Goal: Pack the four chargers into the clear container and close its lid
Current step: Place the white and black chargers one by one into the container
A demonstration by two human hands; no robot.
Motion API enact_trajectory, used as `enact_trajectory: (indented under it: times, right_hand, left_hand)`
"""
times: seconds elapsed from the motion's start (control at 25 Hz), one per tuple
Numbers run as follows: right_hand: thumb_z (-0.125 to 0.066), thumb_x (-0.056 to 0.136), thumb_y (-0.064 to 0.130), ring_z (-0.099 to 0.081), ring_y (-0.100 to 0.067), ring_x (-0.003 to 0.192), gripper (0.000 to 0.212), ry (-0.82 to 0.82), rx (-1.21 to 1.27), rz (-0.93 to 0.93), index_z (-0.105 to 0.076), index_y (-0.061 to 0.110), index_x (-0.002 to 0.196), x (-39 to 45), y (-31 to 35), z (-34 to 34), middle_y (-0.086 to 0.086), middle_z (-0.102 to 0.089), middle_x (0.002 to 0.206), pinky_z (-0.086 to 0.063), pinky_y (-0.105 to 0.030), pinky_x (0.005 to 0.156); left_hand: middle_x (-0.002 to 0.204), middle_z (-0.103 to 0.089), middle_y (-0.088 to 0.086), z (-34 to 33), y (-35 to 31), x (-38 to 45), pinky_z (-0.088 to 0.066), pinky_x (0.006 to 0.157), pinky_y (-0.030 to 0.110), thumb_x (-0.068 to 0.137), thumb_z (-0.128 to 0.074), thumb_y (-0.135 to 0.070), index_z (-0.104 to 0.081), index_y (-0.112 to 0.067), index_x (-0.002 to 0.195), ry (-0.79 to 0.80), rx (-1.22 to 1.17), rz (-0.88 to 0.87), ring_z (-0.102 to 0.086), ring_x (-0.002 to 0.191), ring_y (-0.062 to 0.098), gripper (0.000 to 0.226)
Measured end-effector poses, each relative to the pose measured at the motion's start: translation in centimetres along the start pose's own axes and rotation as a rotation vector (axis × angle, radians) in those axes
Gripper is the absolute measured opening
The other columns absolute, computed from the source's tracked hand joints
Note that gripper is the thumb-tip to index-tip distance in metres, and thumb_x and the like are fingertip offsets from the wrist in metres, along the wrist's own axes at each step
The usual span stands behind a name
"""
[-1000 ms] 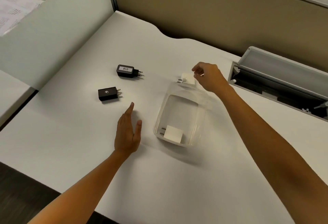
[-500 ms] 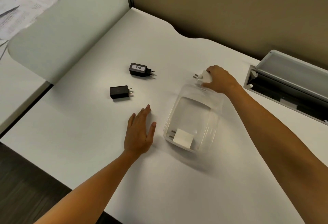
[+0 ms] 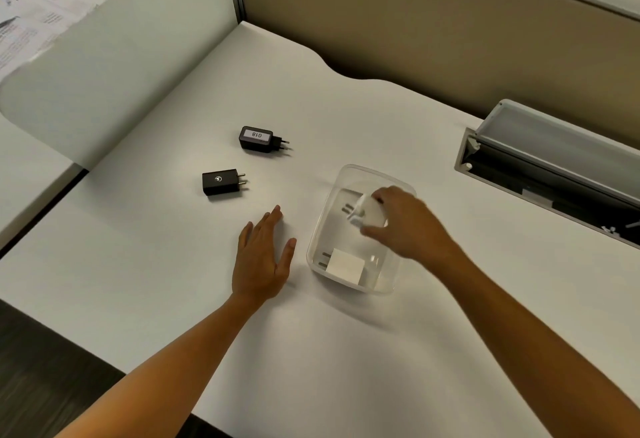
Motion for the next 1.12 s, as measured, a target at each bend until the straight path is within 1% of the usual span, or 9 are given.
enact_trajectory:
  times: [0.16, 0.32, 0.4, 0.48, 0.6, 0.76, 0.92, 1.0, 1.12]
  right_hand:
    - [-0.073, 0.08, 0.042, -0.053, -0.022, 0.115, 0.062, 0.115, -0.075, -0.024, -0.049, 0.013, 0.13, 0.4, -0.6, -4.7, -0.005, -0.054, 0.131, -0.048, -0.034, 0.09]
    - [-0.072, 0.081, 0.043, -0.052, -0.023, 0.113, 0.062, 0.183, -0.04, -0.039, -0.049, 0.014, 0.131, 1.2, -1.4, -6.0, -0.004, -0.054, 0.128, -0.048, -0.036, 0.091]
    - [-0.068, 0.085, 0.039, -0.056, -0.024, 0.111, 0.054, 0.21, -0.007, -0.046, -0.052, 0.013, 0.13, 1.5, -1.6, -5.8, -0.006, -0.056, 0.126, -0.046, -0.033, 0.089]
    - [-0.063, 0.091, 0.031, -0.057, -0.024, 0.108, 0.042, 0.215, 0.033, -0.05, -0.056, 0.012, 0.127, 1.6, -1.8, -5.8, -0.007, -0.057, 0.125, -0.045, -0.031, 0.087]
    - [-0.059, 0.094, 0.026, -0.06, -0.022, 0.107, 0.034, 0.193, 0.102, -0.059, -0.061, 0.013, 0.125, 1.5, -1.9, -5.7, -0.006, -0.062, 0.124, -0.045, -0.027, 0.085]
    - [-0.06, 0.093, 0.031, -0.064, -0.018, 0.099, 0.029, 0.163, 0.164, -0.09, -0.067, 0.017, 0.117, 1.5, -2.0, -6.0, -0.002, -0.068, 0.117, -0.046, -0.025, 0.078]
    - [-0.06, 0.092, 0.035, -0.063, -0.016, 0.099, 0.028, 0.134, 0.151, -0.093, -0.068, 0.019, 0.114, 1.4, -2.0, -6.3, 0.001, -0.068, 0.116, -0.047, -0.025, 0.078]
    - [-0.06, 0.092, 0.037, -0.063, -0.014, 0.098, 0.029, 0.064, 0.157, -0.085, -0.068, 0.019, 0.114, 1.6, -1.5, -5.7, 0.003, -0.068, 0.113, -0.047, -0.025, 0.079]
    - [-0.059, 0.093, 0.036, -0.065, -0.012, 0.09, 0.025, -0.13, 0.232, -0.031, -0.07, 0.019, 0.107, 2.4, 0.0, -3.8, 0.003, -0.072, 0.104, -0.055, -0.029, 0.082]
  left_hand:
    - [0.158, -0.041, 0.0, 0.2, -0.3, -0.1, -0.017, 0.125, 0.046, 0.094, -0.024, -0.07, -0.038, -0.015, 0.151, 0.014, -0.007, -0.028, -0.037, 0.147, 0.02, 0.08]
    - [0.159, -0.037, -0.004, 0.1, -0.2, 0.0, -0.014, 0.126, 0.045, 0.086, -0.042, -0.074, -0.034, -0.02, 0.152, 0.057, 0.025, -0.054, -0.035, 0.147, 0.018, 0.086]
    - [0.159, -0.037, -0.005, 0.1, 0.0, 0.0, -0.014, 0.126, 0.046, 0.082, -0.05, -0.073, -0.034, -0.021, 0.152, 0.06, 0.036, -0.052, -0.035, 0.147, 0.017, 0.088]
    - [0.159, -0.038, -0.006, 0.1, 0.0, 0.0, -0.014, 0.126, 0.046, 0.081, -0.05, -0.075, -0.033, -0.021, 0.152, 0.062, 0.039, -0.062, -0.036, 0.147, 0.017, 0.091]
    - [0.159, -0.038, -0.007, 0.1, 0.0, 0.0, -0.014, 0.125, 0.047, 0.08, -0.047, -0.077, -0.033, -0.022, 0.152, 0.062, 0.039, -0.065, -0.035, 0.147, 0.017, 0.092]
    - [0.158, -0.039, -0.005, 0.0, -0.1, 0.0, -0.013, 0.126, 0.047, 0.082, -0.049, -0.075, -0.033, -0.022, 0.152, 0.065, 0.049, -0.053, -0.035, 0.147, 0.018, 0.09]
    - [0.158, -0.04, -0.005, -0.1, 0.0, 0.0, -0.012, 0.126, 0.046, 0.087, -0.047, -0.07, -0.034, -0.021, 0.152, 0.058, 0.058, -0.05, -0.035, 0.147, 0.017, 0.083]
    - [0.157, -0.041, -0.004, -0.2, 0.0, 0.1, -0.013, 0.126, 0.045, 0.091, -0.041, -0.067, -0.034, -0.021, 0.152, 0.049, 0.067, -0.049, -0.036, 0.147, 0.017, 0.078]
    - [0.158, -0.041, -0.001, -0.3, 0.2, 0.1, -0.012, 0.126, 0.044, 0.096, -0.031, -0.063, -0.032, -0.02, 0.154, 0.02, 0.08, -0.009, -0.031, 0.149, 0.017, 0.073]
Point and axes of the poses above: each hand's wrist, its own x-axis towards the middle knuckle, its own z-axis out of the back of the hand, y = z × x, the point moved 4 cm from there along x, towards the middle knuckle
